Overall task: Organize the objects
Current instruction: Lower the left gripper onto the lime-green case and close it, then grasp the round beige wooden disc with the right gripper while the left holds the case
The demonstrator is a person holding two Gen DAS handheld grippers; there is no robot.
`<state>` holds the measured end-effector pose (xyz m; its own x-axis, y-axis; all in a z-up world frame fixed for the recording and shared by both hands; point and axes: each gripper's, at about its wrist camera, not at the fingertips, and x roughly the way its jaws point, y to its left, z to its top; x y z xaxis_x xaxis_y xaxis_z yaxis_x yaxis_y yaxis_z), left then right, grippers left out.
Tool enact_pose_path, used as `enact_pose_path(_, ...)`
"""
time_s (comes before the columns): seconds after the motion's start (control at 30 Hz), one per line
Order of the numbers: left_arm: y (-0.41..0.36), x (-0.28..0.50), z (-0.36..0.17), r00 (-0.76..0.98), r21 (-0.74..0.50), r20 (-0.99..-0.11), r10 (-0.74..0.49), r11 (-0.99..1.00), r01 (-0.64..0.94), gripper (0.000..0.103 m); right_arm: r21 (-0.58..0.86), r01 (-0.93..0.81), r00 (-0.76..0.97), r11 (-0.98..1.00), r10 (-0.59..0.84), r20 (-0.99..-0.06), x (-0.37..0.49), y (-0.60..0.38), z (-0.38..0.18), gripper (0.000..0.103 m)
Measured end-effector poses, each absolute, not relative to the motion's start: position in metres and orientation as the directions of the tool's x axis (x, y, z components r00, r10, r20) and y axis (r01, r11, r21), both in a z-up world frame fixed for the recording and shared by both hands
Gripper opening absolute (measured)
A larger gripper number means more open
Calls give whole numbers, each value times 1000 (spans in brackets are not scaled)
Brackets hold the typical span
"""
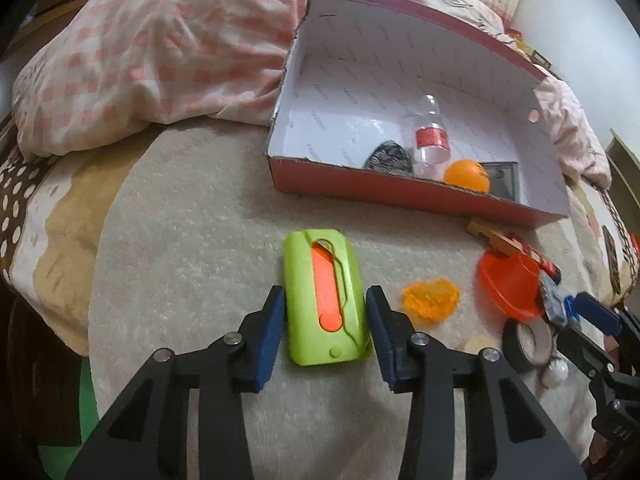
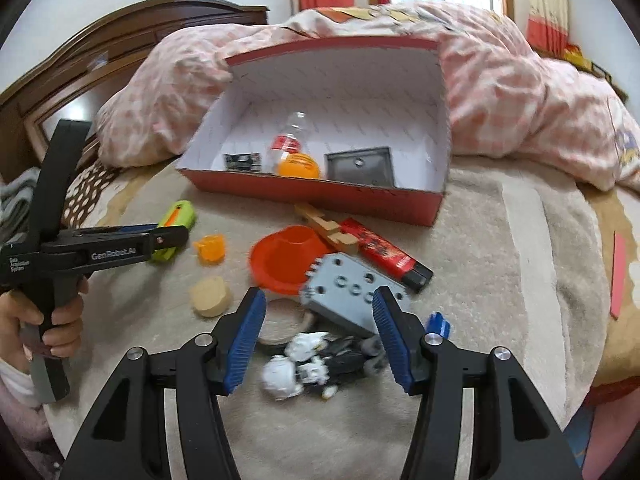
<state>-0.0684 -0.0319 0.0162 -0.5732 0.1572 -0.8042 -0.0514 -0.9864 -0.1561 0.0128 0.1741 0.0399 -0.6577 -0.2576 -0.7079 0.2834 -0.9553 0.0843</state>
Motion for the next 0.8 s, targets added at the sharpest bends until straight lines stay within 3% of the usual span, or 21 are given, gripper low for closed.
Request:
enact_pose_path(0.3,-33,-45,15,-561,-152,-805,191,-982,-115,40,100,435,-579,-895,-363,-730,23,121,36,57)
enact_pose_path(0.8,-34,-36,12,-565,-153,-796,218,-975,-160,46,-5,479,-592,-878,-318,-740,14,88,26,57)
